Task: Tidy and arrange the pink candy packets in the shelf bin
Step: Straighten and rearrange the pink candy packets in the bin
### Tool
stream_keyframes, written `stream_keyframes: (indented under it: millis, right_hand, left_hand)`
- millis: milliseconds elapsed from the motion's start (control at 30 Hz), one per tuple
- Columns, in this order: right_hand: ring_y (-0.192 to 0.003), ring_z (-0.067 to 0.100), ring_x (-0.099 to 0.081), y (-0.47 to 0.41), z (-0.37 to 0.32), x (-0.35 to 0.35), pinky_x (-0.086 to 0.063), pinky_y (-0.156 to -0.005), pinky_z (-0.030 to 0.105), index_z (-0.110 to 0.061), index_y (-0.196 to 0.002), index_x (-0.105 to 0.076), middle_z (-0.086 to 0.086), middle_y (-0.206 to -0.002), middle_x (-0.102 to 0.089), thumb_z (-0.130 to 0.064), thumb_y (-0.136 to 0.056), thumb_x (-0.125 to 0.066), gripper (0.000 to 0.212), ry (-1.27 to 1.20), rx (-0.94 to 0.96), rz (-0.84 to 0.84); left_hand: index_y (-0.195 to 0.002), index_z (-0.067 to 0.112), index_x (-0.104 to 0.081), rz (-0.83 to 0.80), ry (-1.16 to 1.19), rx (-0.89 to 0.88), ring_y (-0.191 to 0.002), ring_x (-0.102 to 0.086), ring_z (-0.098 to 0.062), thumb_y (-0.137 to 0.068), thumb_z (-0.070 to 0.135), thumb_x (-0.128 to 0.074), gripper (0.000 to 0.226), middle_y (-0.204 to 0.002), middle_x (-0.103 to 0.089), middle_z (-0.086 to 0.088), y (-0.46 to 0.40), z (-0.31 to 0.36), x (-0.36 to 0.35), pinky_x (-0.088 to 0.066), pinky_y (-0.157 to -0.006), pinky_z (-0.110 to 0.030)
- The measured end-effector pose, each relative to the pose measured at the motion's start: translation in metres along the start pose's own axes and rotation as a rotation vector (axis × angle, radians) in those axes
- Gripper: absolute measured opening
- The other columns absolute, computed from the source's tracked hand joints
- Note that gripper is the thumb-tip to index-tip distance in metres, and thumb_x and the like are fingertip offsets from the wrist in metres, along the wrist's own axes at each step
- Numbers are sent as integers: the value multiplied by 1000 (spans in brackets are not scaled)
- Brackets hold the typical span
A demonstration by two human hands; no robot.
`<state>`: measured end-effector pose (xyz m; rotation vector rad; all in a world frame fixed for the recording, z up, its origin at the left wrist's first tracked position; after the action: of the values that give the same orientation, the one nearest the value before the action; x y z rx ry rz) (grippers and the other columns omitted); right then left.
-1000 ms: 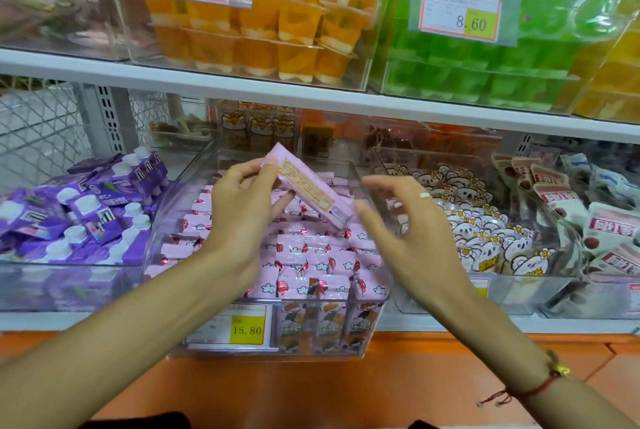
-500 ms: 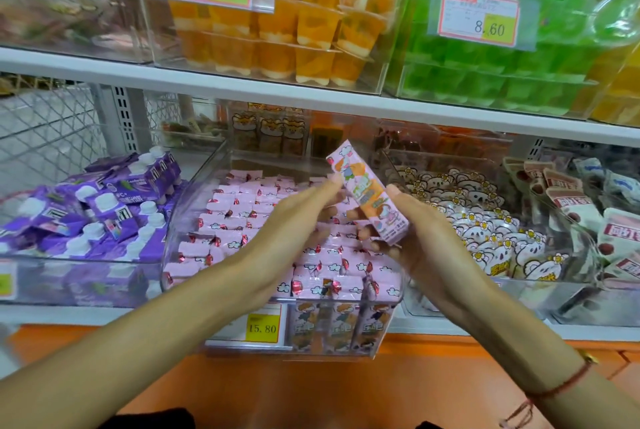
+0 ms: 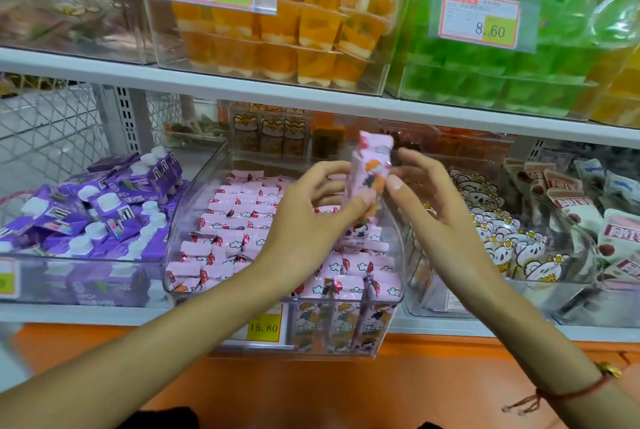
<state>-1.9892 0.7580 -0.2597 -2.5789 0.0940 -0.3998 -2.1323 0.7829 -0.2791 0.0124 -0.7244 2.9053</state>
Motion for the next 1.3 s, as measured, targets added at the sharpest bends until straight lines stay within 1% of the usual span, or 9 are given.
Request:
stream_keyframes:
  millis: [133,267,367,533,700,833,1033,1167,1300]
  right_hand:
    - [-88,23,-61,-3,-12,-1,-51,-75,34,-23,-113,-58,-8,-95,-65,-16,-88,-63,27,89,171,-47]
    - [-76,-3,-61,-13,-9,17,-50,-69,16,-22,-105,-49,-28,-90,-61,-11,-85,-68,29,252,278,145]
    - [-76,8,-64,-27,3,21,-52,-73,32,-22,-107,-44,-17,-86,-64,-15,-84,-69,36,456,242,154]
    - [-76,30,-62,-48,12,-5,-46,-65,37,-13,-112,-47,2,-80,-61,-16,-86,-66,32,844,302,-109]
    - [-85,32,-61,-81,27,-21,-50,-75,42,-15,-103,-48,10,-92,-66,-26,-86,-67,28,1011,103,-334]
    - [-98,28,-55,-89,47,-32,-40,-72,32,-20,-87,-58,5,-100,-56,-29,-84,-68,14,1256,54,-474]
    - [-129,28,-32,-79,76,-37,-34,-105,47,-27,-120,-63,5,-137,-44,-24,-92,-54,30,1337,-78,-592]
    - [-128,27,-34,-71,70,-26,-34,-106,42,-21,-122,-62,7,-138,-43,-16,-93,-47,33,1090,-100,-437]
    - [-96,18,-54,-42,60,-1,-45,-86,29,-11,-125,-55,8,-117,-55,-8,-93,-50,33,713,-76,-74]
  left_hand:
    - [-120,41,-56,-83,-223,-97,-109,-57,6,-84,41,-64,37,-116,-64,21,1,1,-7,-48,-92,-26]
    - [-145,35,-30,-164,-803,-106,-133,-35,-7,-91,50,-50,59,-148,-38,13,-4,-19,4,-34,-102,-32]
    - [-148,26,-26,-355,-1118,-53,-138,-29,-14,-97,50,-37,58,-154,-30,4,0,-46,8,-26,-109,-29]
    - [-142,26,-39,-348,-1106,-13,-118,-48,-19,-97,53,-33,52,-130,-54,2,1,-53,13,-36,-91,-28]
    - [-143,26,-37,-364,-1103,-10,-121,-46,-19,-97,52,-33,52,-135,-51,3,1,-55,12,-34,-96,-28]
    - [-143,27,-36,-379,-1092,7,-126,-42,-19,-98,51,-32,52,-142,-46,5,1,-56,12,-32,-101,-29]
    - [-144,27,-36,-384,-1105,2,-125,-43,-19,-98,51,-31,53,-142,-46,4,1,-56,11,-32,-100,-30]
    - [-142,26,-39,-382,-1067,13,-124,-43,-18,-97,51,-36,51,-142,-46,4,-2,-53,11,-35,-97,-31]
    - [-140,23,-42,-367,-1019,-22,-119,-44,-17,-99,37,-41,43,-142,-46,1,-22,-47,2,-35,-95,-31]
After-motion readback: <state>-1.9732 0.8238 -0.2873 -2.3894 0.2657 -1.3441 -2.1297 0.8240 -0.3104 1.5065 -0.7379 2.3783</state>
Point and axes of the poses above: each hand's wrist, its own y-axis away from the middle knuckle, its own x-axis out of the back of the hand, z = x × y, the point moved 7 cm from there along -y, towards the middle knuckle
